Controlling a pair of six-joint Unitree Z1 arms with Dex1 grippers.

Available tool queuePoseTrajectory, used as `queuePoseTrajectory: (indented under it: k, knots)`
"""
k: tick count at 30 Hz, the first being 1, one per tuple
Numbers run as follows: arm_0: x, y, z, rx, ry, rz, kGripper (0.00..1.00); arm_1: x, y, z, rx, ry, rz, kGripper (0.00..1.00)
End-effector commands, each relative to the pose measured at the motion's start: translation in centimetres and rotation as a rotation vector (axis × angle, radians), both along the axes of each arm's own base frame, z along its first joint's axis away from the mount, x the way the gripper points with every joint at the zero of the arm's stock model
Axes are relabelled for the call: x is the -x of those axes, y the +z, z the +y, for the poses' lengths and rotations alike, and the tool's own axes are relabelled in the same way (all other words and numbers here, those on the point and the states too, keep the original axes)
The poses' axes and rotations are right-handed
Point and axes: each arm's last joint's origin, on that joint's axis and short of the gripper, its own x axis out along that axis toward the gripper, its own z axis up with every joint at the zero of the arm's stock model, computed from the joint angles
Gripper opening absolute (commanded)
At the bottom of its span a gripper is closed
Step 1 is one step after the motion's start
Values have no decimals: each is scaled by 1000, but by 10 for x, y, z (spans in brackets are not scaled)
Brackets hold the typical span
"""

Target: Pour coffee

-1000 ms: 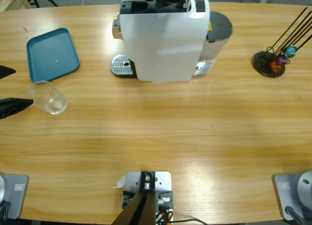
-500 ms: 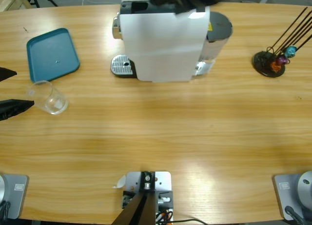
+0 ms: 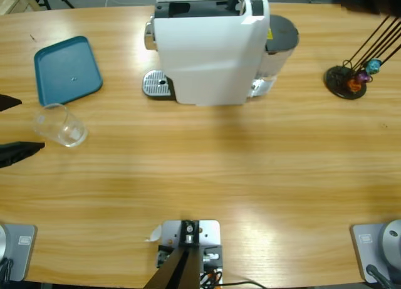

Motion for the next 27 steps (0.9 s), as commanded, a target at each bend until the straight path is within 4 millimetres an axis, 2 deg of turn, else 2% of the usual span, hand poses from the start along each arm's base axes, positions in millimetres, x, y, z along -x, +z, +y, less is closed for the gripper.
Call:
queuePoseTrajectory:
  k: [1, 7, 11, 15, 22, 27]
  knots:
    - [10, 5, 5, 5, -13, -3, 1000, -52, -20, 40, -129, -56, 12, 0]
    - [10, 9, 9, -41, 20, -35, 1000, -66, -10, 51, -181, -38, -17, 0]
    - [11, 9, 10, -38, 20, -35, 1000, -72, -15, 62, -209, -6, -21, 0]
    - [9, 5, 8, -44, 18, -26, 1000, -69, -15, 71, -226, 86, -7, 0]
    - [14, 1, 13, -39, 27, -34, 1000, -77, -43, 94, -196, 182, 79, 0]
    - [13, 0, 13, -42, 31, -30, 1000, -85, -73, 110, -128, 235, 143, 0]
